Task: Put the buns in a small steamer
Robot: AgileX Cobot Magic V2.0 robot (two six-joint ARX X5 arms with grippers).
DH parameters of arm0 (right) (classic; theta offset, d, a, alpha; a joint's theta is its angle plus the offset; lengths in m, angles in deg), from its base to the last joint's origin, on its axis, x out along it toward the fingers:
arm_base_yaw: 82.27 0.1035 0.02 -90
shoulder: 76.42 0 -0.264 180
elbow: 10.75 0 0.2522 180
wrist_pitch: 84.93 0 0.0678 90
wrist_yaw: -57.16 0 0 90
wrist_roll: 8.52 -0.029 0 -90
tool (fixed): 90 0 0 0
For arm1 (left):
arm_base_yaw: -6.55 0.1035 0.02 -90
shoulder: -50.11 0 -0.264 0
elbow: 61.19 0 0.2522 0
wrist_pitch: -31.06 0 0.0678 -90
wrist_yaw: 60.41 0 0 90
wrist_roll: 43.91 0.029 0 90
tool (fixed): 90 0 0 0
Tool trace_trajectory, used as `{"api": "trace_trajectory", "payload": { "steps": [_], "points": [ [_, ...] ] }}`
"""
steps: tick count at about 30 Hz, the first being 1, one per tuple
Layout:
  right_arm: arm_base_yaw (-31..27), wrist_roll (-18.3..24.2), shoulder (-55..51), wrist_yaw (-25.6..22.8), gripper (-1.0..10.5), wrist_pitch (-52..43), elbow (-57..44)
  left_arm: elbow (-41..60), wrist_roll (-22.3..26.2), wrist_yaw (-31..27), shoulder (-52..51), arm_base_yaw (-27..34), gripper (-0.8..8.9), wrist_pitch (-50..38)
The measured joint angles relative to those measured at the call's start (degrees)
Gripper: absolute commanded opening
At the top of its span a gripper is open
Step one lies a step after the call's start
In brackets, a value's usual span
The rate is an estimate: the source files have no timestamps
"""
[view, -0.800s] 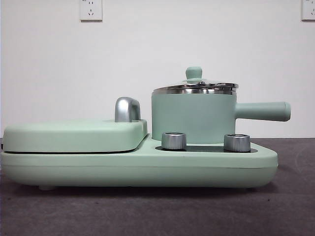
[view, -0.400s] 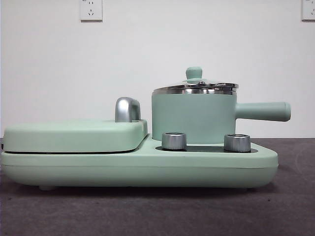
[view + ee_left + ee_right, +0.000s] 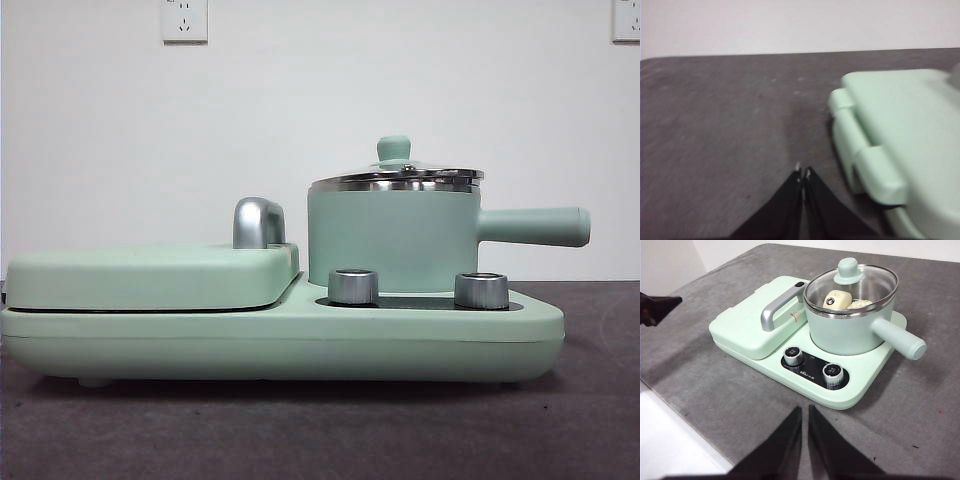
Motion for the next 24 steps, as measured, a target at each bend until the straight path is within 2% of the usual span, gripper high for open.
{"api": "trace_trajectory", "payload": {
  "steps": [10,24],
  "points": [
    [0.00,0.00,0.00,0.00,0.2,0.00,0.00,2.78,-0.85,0.00,-2.01,3.83,0.10,-1.18],
    [0.00,0.00,0.00,0.00,0.2,0.00,0.00,2.78,-0.59,0.00,-2.01,3.98,0.10,-1.18]
  ]
}}
